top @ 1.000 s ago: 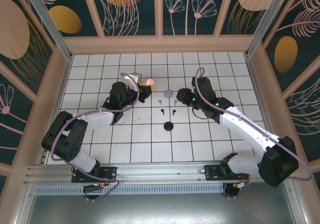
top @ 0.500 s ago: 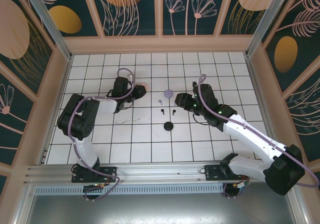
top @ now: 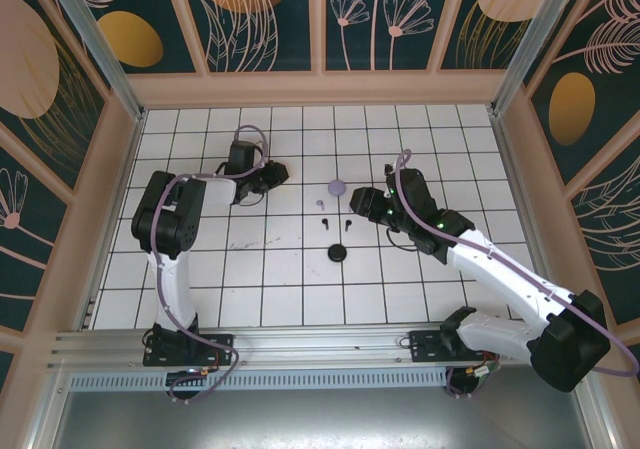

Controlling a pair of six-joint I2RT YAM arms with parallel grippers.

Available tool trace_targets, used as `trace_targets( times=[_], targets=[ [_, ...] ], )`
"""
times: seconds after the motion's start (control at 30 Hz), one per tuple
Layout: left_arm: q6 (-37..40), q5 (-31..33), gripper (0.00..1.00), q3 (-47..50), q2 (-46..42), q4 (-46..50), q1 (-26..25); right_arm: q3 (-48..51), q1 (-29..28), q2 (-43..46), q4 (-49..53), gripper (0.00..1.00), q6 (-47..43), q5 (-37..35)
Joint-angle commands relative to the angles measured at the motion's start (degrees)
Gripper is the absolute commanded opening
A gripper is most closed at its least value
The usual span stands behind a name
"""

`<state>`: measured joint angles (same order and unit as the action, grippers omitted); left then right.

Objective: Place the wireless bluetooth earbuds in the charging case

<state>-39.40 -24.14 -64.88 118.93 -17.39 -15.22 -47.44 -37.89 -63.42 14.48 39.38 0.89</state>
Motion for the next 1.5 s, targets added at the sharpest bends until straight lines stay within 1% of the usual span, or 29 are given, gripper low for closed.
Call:
trace_targets(
  times=[0.0,0.17,0.27,0.33,0.47,0.63,0.93,1.13,1.2,1.33,1.47],
  targets=[
    [2.3,-0.39,0.1,-1.22,0.98,5.11,1.64,-0.6,-0.47,-0.45,0.64,0.53,-0.55,-0.84],
    [4.49,-0.73,0.19,-2.73,2.21,8.75,2.99,-1.64,-0.52,-1.09,1.15,0.6,-0.86,-0.97],
    [5.66,-0.06,0.25,-3.65,2.77,10.82,3.2,-2.28,-0.48,-1.27,1.33,0.63,-1.08,-0.97],
    [6.08,0.68,0.3,-3.83,2.57,11.6,3.4,-2.78,-0.46,-1.29,1.64,0.67,-1.29,-1.14],
    [6.85,2.45,0.39,-4.0,1.2,12.85,3.99,-3.18,-0.61,-0.85,1.96,0.69,-1.26,-1.48],
    [8.51,4.08,0.46,-4.36,-0.8,14.96,5.06,-3.18,-0.75,-0.33,2.04,0.69,-0.9,-1.48],
    [10.98,6.44,0.49,-4.6,-4.38,17.64,7.46,-4.06,-1.48,0.0,3.35,0.69,-0.24,-3.22],
    [13.32,8.18,0.5,-4.69,-9.74,18.79,7.94,-3.28,-2.16,-0.33,4.21,0.69,0.02,-3.72],
    [13.26,8.45,0.49,-3.96,-12.06,17.96,7.93,-2.84,-2.43,-0.77,4.74,0.69,0.1,-4.04],
    [10.62,7.98,0.5,-0.53,-17.88,13.26,7.93,-1.49,-3.38,-2.49,5.71,0.69,0.59,-4.79],
    [7.75,7.1,0.5,3.2,-24.04,8.68,7.93,0.19,-5.72,-5.44,6.09,0.69,1.89,-5.83]
  ],
)
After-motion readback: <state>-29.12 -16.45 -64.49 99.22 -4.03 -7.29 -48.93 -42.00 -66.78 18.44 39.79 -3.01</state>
